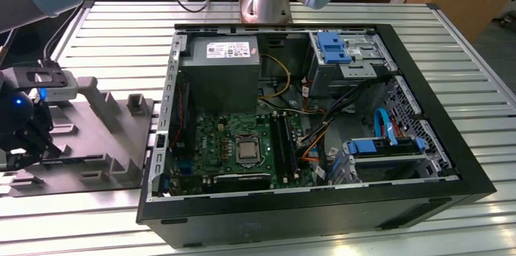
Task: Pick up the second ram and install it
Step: 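Pick up the second ram and move it above second insertion slot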
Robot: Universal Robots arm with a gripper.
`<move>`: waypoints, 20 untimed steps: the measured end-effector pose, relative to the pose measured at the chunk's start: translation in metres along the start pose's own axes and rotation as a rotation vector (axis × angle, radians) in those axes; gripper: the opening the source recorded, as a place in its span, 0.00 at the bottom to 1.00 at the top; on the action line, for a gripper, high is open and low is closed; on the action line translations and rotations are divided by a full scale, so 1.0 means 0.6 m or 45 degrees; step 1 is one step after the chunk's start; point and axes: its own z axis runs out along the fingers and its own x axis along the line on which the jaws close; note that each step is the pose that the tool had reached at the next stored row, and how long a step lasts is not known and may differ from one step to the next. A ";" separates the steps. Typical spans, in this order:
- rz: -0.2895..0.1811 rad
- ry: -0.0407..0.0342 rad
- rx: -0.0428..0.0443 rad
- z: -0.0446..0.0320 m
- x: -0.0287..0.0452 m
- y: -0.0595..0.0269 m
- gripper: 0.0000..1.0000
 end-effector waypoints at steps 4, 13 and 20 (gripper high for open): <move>-0.020 0.0009 -0.001 0.004 0.000 0.004 0.10; -0.021 0.0022 -0.001 0.011 0.000 0.005 0.10; -0.021 0.0021 -0.001 0.012 0.000 0.005 0.23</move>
